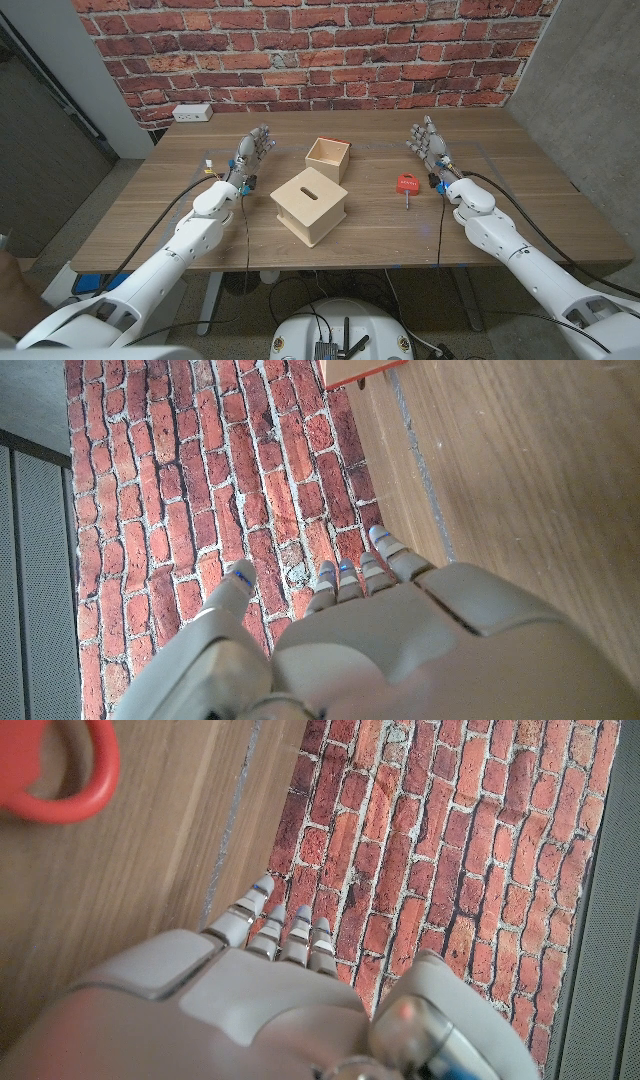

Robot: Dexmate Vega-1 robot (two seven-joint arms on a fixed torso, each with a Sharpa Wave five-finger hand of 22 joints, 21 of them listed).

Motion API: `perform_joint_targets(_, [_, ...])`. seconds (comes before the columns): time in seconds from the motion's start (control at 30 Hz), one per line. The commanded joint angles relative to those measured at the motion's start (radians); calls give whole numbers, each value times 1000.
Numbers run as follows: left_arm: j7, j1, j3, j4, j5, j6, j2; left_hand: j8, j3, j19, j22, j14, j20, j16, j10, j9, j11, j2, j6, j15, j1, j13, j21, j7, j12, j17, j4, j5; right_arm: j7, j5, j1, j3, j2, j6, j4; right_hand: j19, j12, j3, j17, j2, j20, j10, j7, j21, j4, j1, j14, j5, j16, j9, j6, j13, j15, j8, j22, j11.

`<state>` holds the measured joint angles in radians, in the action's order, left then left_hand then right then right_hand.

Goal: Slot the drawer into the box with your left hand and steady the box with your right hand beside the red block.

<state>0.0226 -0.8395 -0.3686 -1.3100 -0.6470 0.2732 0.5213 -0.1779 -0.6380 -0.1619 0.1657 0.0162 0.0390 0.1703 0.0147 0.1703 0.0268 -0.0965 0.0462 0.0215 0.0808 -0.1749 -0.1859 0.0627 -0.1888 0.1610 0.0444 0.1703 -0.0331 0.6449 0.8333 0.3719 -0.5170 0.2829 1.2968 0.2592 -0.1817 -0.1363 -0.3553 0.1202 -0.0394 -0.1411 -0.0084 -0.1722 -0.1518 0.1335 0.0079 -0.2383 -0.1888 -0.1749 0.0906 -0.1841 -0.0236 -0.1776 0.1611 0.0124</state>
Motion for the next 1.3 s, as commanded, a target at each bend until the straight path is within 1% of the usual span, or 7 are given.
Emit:
perform_joint_targets(0.03, [-10,11,4,-28,11,-30,27,-7,-9,-10,3,1,7,7,-1,4,2,-54,-1,3,5,-4,-6,6,-7,5,3,7,24,-11,14,-4,2,15,12,7,-7,-4,-1,14,-5,-8,0,-7,-4,11,-1,-7,-6,-3,10,-5,-8,-7,5,1])
perform_joint_targets(0.27, [-19,9,7,-39,19,-22,29,-7,-10,-10,3,0,7,6,-1,4,2,-52,1,2,7,-4,-5,5,-6,5,7,6,28,-17,17,-1,8,27,10,5,-5,-7,3,16,-6,-4,-2,-7,0,13,-2,-9,-5,-2,11,-5,-11,-7,5,5])
perform_joint_targets(0.43, [-53,-3,10,-80,32,-51,48,-6,-11,-10,3,-1,7,6,-1,4,3,-51,1,2,7,-4,-5,4,-6,5,10,6,30,-18,18,-2,11,33,7,1,-5,-9,6,16,-7,-2,-4,-7,2,13,-5,-11,-4,-2,6,-4,-13,-6,5,6])
perform_joint_targets(0.6, [-62,-9,10,-113,40,-72,67,-6,-12,-10,3,-2,7,6,-2,4,-1,-50,3,1,8,-4,-5,4,-6,5,13,6,20,-23,9,3,13,40,-11,-1,-5,-11,9,17,-9,-1,-5,-7,4,13,-6,-12,-4,-2,6,-4,-15,-6,5,6])
perform_joint_targets(0.83, [-74,-16,8,-200,72,-139,130,-8,-13,-7,3,-4,10,6,-7,4,-4,-45,10,-1,11,-3,-3,-2,-7,4,22,5,27,-41,3,8,14,49,-17,-5,-5,-13,12,18,-11,2,-6,-6,6,14,-8,-13,-4,-2,5,-4,-17,-6,5,9])
perform_joint_targets(1.0, [-81,-23,9,-262,94,-182,175,-9,-14,1,2,-6,18,5,-14,4,-10,-39,18,-9,18,-3,1,-9,-9,4,35,4,22,-39,10,7,8,50,-9,-9,-5,-15,15,18,-11,3,-7,-6,8,15,-8,-14,-4,-2,5,-3,-17,-7,4,11])
perform_joint_targets(1.3, [-104,-38,19,-357,131,-238,235,-12,-19,5,1,-20,27,8,-35,4,-18,-33,33,-16,34,-3,2,-15,-14,3,62,5,28,-34,34,1,4,59,13,-11,-6,-19,20,19,-13,1,-6,-7,12,16,-8,-16,-5,-2,5,-3,-21,-8,4,12])
